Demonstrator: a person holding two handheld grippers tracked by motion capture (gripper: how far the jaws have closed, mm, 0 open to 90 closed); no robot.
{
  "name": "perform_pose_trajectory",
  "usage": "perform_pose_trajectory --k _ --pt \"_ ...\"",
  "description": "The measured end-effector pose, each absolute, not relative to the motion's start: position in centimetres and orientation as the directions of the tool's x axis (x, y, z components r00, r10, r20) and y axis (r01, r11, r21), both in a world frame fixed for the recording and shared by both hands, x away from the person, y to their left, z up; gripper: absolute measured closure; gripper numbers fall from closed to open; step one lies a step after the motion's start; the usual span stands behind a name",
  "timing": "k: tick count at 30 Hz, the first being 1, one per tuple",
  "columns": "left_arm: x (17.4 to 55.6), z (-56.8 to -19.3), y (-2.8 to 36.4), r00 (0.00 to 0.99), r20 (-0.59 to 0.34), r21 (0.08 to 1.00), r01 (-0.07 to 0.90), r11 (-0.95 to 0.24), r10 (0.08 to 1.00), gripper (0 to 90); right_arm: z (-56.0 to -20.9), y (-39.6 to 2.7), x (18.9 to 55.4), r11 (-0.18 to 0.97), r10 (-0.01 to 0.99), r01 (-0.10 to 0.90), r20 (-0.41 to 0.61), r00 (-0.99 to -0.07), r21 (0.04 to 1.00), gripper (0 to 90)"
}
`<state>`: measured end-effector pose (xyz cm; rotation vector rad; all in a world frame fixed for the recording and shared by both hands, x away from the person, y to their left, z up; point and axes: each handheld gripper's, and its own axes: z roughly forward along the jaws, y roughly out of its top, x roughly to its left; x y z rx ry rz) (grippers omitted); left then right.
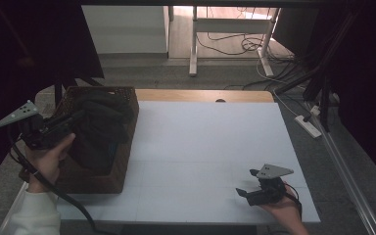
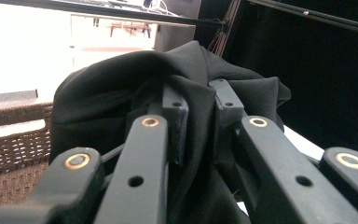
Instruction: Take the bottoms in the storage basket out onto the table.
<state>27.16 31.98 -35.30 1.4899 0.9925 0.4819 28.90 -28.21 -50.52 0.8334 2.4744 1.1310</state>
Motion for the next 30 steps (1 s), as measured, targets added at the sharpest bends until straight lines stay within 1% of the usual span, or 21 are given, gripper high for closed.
perform_pose_trajectory --k 18,30 --pt "26.4 -34.1 29.6 0.608 -0.23 0.961 0.264 0.08 0.759 78.6 -50.6 -28.2 29.0 0.527 0.616 0.384 -0.03 -0.787 0.758 12.9" --pt "26.6 -34.2 28.4 0.629 -0.241 0.959 0.272 0.081 0.739 78.6 -50.6 -28.1 29.0 0.533 0.615 0.384 -0.033 -0.788 0.754 12.9"
